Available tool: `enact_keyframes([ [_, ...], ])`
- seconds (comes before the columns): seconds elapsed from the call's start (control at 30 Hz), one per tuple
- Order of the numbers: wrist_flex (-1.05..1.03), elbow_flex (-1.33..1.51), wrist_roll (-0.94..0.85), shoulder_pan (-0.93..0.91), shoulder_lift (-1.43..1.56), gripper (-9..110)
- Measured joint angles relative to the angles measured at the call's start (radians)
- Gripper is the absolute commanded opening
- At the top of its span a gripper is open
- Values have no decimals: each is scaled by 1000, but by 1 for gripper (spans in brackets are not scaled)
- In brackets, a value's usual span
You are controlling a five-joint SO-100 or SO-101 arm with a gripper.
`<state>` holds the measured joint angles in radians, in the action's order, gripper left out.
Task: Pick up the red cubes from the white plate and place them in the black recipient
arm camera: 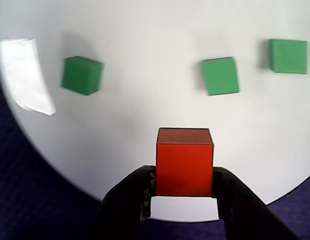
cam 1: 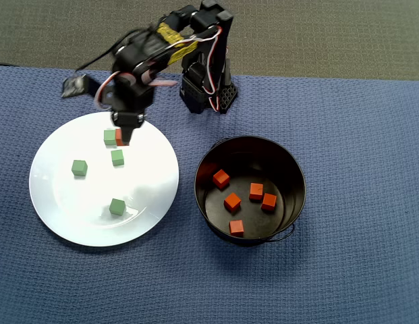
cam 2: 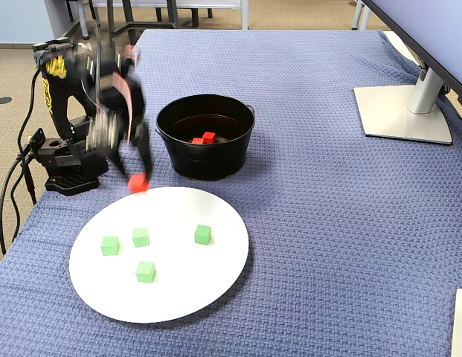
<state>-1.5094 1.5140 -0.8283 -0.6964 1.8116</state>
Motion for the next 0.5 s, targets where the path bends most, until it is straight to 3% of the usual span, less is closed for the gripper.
enact_keyframes([
  [0.3, 101, -44, 437, 417, 166, 0],
  [0.4, 124, 29, 522, 581, 198, 22],
  [0.5, 129, 132, 560, 759, 219, 31],
])
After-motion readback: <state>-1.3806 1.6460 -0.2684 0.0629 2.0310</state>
